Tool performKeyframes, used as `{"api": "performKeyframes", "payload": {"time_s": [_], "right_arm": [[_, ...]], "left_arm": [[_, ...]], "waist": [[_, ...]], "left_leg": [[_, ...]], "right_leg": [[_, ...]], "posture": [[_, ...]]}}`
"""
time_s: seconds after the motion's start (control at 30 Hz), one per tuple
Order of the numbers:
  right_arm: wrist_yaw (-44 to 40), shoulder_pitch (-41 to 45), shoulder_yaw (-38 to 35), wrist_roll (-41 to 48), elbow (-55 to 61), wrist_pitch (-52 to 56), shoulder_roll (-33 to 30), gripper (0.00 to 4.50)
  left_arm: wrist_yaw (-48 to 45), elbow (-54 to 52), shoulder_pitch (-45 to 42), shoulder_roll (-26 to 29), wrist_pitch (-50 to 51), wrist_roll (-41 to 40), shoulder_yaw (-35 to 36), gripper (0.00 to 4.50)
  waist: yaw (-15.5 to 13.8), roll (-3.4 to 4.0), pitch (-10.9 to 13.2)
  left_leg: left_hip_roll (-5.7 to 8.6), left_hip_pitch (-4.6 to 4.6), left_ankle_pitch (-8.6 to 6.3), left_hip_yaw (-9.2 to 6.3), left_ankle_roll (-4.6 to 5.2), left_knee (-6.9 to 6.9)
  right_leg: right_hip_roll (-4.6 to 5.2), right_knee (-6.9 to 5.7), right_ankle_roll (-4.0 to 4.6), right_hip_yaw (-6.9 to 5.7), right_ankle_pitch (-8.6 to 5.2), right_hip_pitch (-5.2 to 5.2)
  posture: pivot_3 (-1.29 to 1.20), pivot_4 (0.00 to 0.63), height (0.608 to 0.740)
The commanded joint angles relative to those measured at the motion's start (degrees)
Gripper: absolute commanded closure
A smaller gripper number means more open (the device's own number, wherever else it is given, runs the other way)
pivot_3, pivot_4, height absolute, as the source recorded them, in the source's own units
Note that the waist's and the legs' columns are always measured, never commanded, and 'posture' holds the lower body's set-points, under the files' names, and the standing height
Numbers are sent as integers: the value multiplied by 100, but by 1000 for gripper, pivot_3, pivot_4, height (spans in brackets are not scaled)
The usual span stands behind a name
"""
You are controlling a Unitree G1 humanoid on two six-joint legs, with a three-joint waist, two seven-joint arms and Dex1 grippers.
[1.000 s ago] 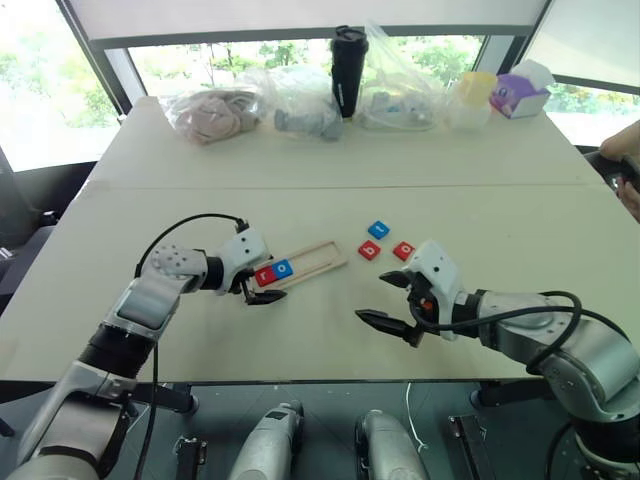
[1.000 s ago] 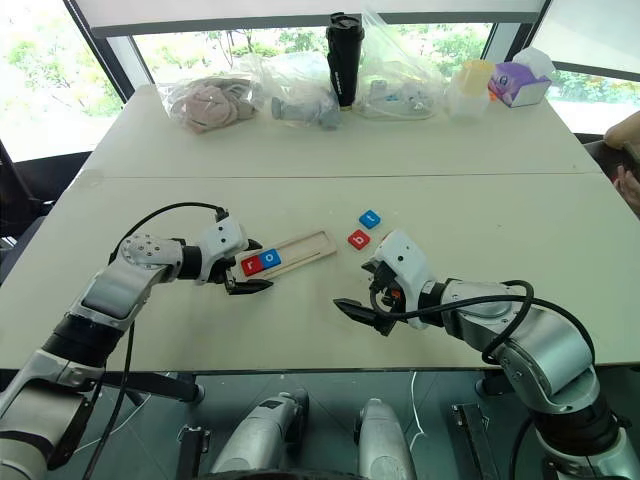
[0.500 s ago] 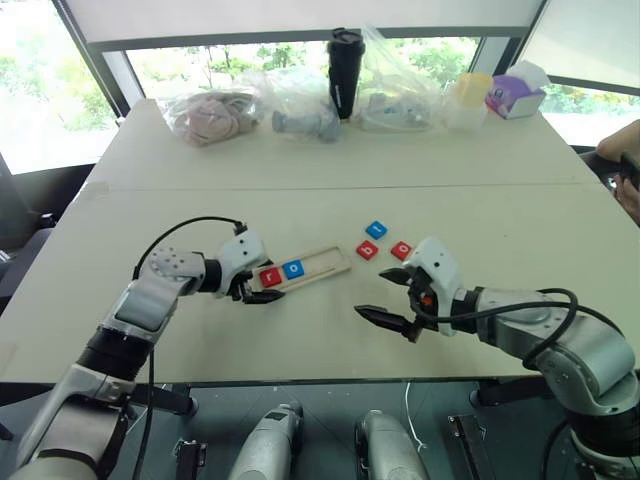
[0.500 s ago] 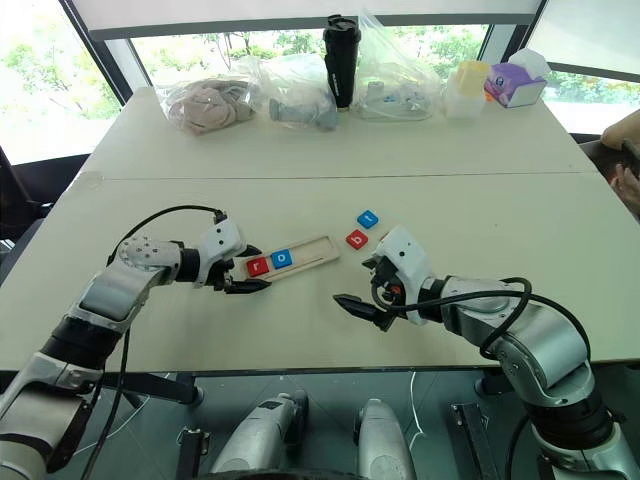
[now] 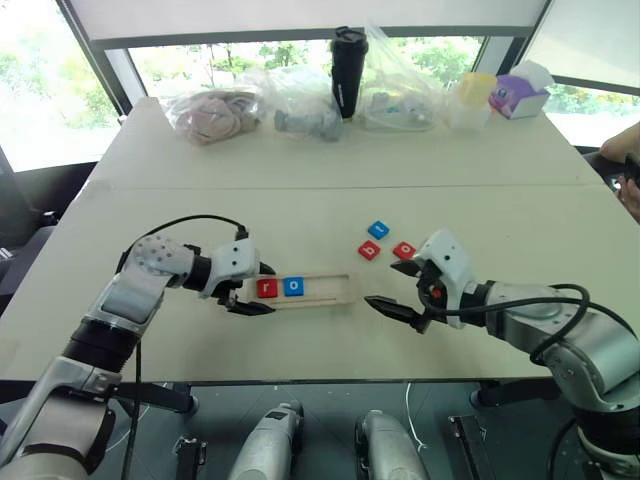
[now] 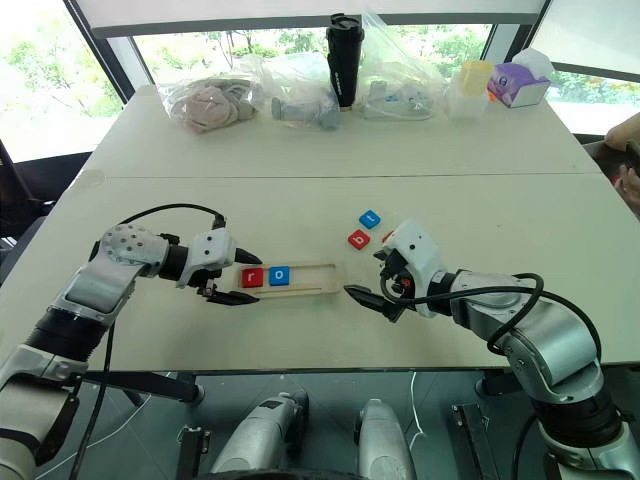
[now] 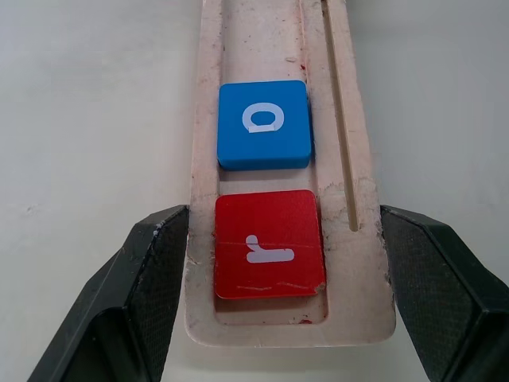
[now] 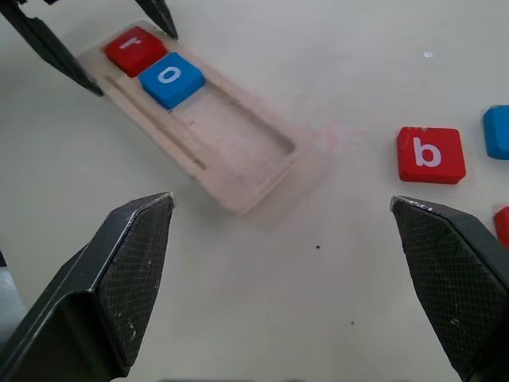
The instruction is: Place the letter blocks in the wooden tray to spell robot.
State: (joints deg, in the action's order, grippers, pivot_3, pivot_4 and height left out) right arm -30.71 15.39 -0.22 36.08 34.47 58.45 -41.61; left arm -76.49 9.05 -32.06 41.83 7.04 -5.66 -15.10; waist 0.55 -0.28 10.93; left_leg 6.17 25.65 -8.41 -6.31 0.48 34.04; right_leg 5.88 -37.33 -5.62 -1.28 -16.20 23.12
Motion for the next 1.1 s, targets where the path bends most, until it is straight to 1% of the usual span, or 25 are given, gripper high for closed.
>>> {"api": "performKeyframes", "payload": {"time_s": [0.03, 0.2, 0.3, 0.33, 0.37, 0.5, 0.57, 0.63, 0.73, 0.9, 0.97, 1.03, 1.1], "right_arm": [[-26, 19, -179, -39, 35, -109, -54, 0], [-52, -5, -183, -69, 47, -88, -73, 0], [-63, -9, -174, -94, 49, -80, -68, 0], [-75, -7, -158, -118, 36, -87, -80, 0], [-84, -3, -135, -148, 21, -100, -91, 0], [-64, 107, 179, -617, -292, -481, -75, 0], [-111, 239, 381, -830, -522, -692, -22, 0], [-124, 507, 690, -1159, -942, -945, 62, 0], [-68, 968, 1035, -1646, -1771, -1451, 375, 0], [-87, 1810, 1464, -2218, -3301, -1870, 1049, 0], [-146, 1978, 1497, -2299, -3565, -1822, 1185, 0], [-213, 2035, 1504, -2363, -3678, -1788, 1233, 0], [-121, 2173, 1488, -2392, -3862, -1305, 1353, 0]], "left_arm": [[-159, 79, -70, 48, -290, 40, -20, 1362], [-61, 451, -104, -8, -714, 366, -142, 1362], [5, 521, -87, -37, -647, 404, -157, 1362], [-8, 501, -56, -37, -567, 375, -157, 343], [-44, 474, -21, -41, -437, 302, -142, 29], [74, 412, 63, -16, -260, 232, -30, 29], [43, 233, 95, 70, 7, 88, 99, 29], [-39, -45, 127, 247, 372, -147, 314, 29], [-197, -509, 218, 613, 1018, -586, 696, 29], [205, -984, 593, 948, 2210, -1496, 1835, 29], [435, -1244, 784, 957, 2490, -1713, 2156, 29], [614, -1479, 901, 949, 2697, -1866, 2322, 29], [1062, -2055, 1156, 834, 3153, -2263, 2820, 29]], "waist": [[3, 0, 0], [2, 0, 0], [3, 0, 0], [4, 0, 0], [4, 1, 0], [7, 0, -1], [15, 0, -1], [39, -1, 0], [66, -3, 1], [68, -1, 1], [56, -1, 1], [2, -1, 1], [8, -1, 1]], "left_leg": [[0, 0, 0, 0, 0, 0], [0, 1, 0, 0, 1, -1], [0, -1, 1, 0, 1, -1], [0, -3, 1, 0, 1, -1], [0, -5, 1, 0, 1, -1], [0, -10, 0, 0, 1, -1], [0, -16, 0, 0, 1, 0], [-1, -16, 0, 0, 1, 0], [-5, -12, 1, 0, 1, -1], [-7, -16, 2, -1, -1, -3], [-6, -16, 2, 0, -1, -3], [-4, -16, 2, -3, -1, -4], [-1, -16, 1, -4, -2, -2]], "right_leg": [[0, 0, 0, 0, 0, 0], [0, 0, -2, 0, 1, -2], [-1, -1, -2, 0, 1, -1], [-1, -1, -2, 0, 1, -1], [-1, -1, -2, 0, 1, -1], [-1, -1, -2, -1, 1, -1], [-1, -1, -2, -1, 1, -2], [-2, -2, -2, -1, 1, -1], [-7, -9, 0, 0, 3, -1], [-13, -17, -2, -1, 3, 11], [-14, -17, -2, 0, 4, 14], [-15, -18, -3, 0, 4, 15], [-17, -18, -10, 2, 9, 14]], "posture": [[0, 150, 740], [0, 150, 740], [0, 150, 740], [0, 150, 740], [0, 150, 740], [0, 150, 740], [0, 150, 740], [0, 150, 740], [0, 150, 740], [0, 150, 740], [0, 150, 740], [0, 150, 740], [0, 150, 740]]}}
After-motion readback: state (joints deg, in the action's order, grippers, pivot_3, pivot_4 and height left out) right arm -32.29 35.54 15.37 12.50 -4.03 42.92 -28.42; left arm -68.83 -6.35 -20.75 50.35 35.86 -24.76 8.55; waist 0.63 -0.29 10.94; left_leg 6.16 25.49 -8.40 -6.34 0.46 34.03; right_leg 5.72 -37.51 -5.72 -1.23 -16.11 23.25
